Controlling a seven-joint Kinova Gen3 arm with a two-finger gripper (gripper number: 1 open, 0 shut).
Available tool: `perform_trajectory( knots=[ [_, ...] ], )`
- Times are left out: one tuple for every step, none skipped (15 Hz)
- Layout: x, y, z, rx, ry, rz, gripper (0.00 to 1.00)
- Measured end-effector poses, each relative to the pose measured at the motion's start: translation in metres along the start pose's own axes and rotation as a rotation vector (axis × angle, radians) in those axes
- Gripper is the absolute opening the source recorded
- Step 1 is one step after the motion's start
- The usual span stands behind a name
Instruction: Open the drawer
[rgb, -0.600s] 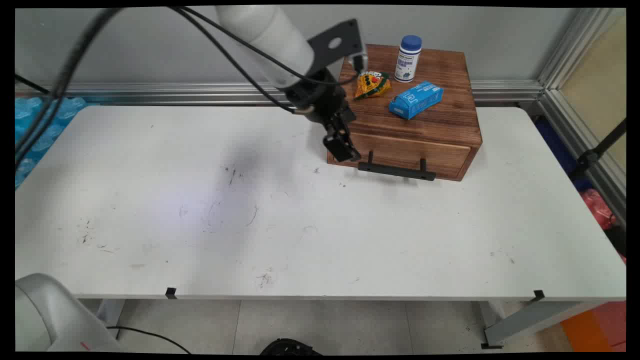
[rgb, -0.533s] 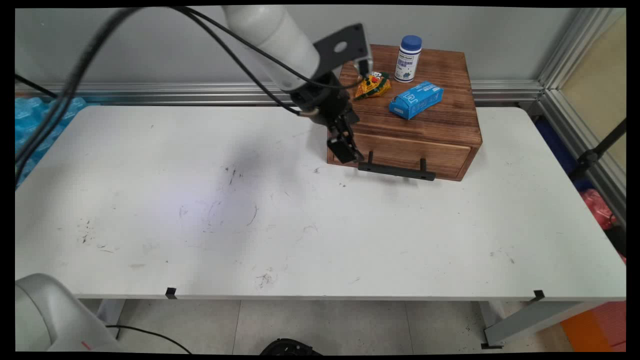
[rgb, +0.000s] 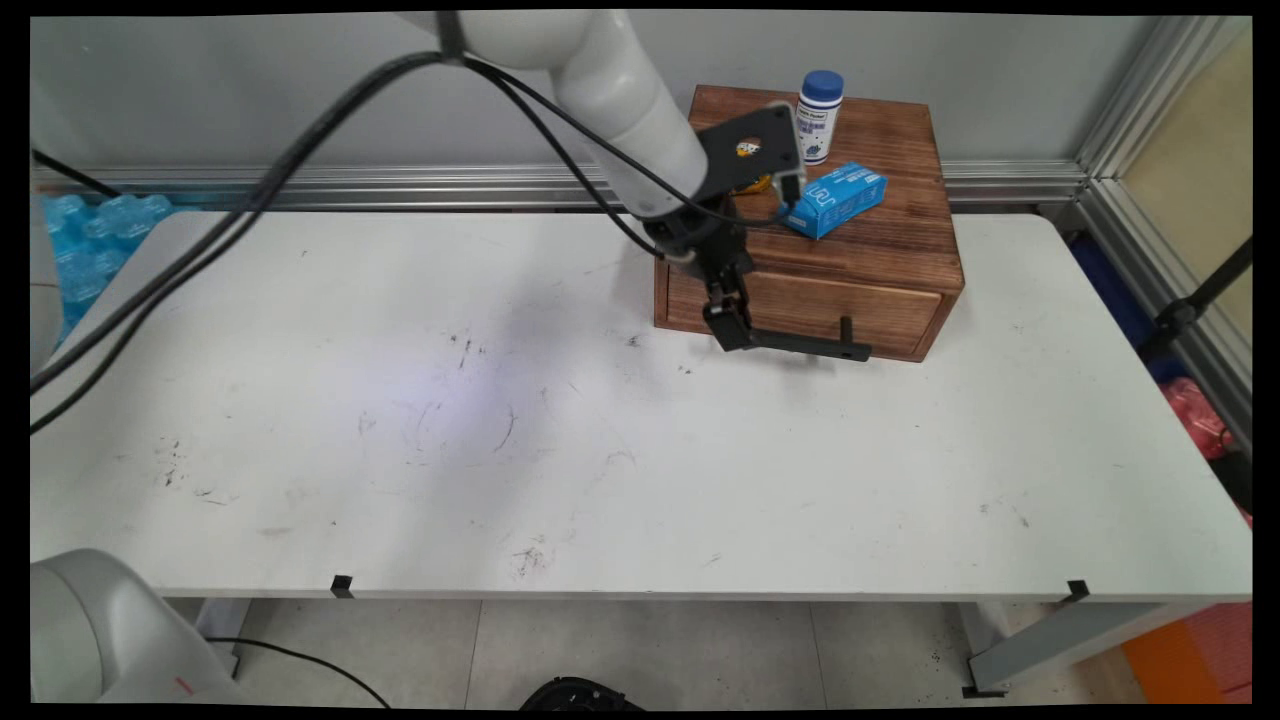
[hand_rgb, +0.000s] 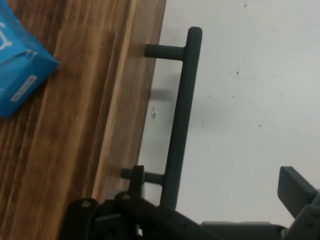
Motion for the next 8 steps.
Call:
perform_trajectory(
  knots=[
    [0.003, 0.0, 0.008, -0.003, -0.009, 0.003, 1.0],
    [0.007, -0.001, 0.017, -0.005, -0.016, 0.01, 1.0],
    [0.01, -0.001, 0.024, -0.007, -0.021, 0.018, 1.0],
    [0.014, 0.0, 0.032, -0.009, -0.027, 0.03, 1.0],
    [0.018, 0.0, 0.04, -0.011, -0.032, 0.042, 1.0],
    [0.021, 0.0, 0.046, -0.013, -0.037, 0.053, 1.0],
    [0.024, 0.002, 0.054, -0.016, -0.042, 0.067, 1.0],
    [0.027, 0.003, 0.06, -0.019, -0.048, 0.079, 1.0]
  ],
)
